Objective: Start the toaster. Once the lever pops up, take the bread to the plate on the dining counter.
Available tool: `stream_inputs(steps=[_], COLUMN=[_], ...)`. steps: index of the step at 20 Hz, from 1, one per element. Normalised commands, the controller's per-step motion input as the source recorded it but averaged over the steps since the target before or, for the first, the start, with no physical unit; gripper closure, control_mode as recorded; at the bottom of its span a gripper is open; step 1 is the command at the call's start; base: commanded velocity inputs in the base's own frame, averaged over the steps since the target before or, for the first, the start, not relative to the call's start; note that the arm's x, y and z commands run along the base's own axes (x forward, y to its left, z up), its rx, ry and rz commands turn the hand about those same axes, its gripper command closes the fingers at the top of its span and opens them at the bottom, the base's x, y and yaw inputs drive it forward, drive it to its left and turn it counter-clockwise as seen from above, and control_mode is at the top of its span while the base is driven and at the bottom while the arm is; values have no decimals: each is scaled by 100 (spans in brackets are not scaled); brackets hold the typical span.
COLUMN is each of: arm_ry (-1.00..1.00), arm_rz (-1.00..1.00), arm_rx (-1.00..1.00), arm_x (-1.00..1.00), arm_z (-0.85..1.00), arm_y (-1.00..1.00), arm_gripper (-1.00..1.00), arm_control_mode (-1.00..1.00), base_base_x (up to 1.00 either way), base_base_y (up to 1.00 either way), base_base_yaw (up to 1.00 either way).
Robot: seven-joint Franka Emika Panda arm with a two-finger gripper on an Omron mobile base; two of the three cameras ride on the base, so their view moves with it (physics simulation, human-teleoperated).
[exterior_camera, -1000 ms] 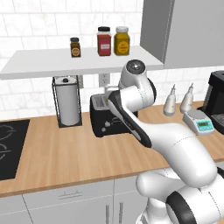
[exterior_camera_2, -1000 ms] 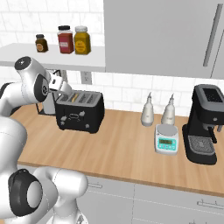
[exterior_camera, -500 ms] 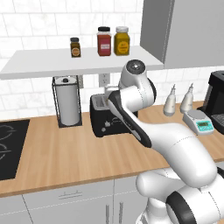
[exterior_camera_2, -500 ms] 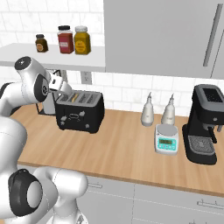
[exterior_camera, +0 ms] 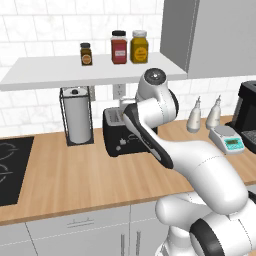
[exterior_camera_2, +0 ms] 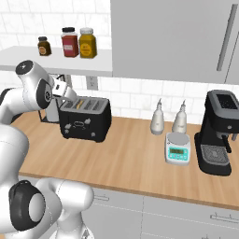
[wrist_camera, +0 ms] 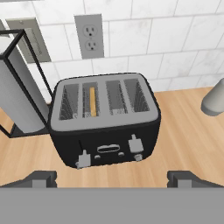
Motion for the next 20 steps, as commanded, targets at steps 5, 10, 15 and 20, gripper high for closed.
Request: stream_inputs(steps=[5,10,15,20], arm_ry=[0,0,0,0], arm_rz=[0,0,0,0], arm_rx=[0,0,0,0], arm_x=[0,0,0,0], arm_z=[0,0,0,0], arm_y=[0,0,0,0], arm_gripper=[-100,-100,-100,-100], arm_control_mode=[-100,-100,-100,-100], base_base_x=[0,0,0,0], base_base_y=[0,0,0,0], base_base_yaw=[0,0,0,0])
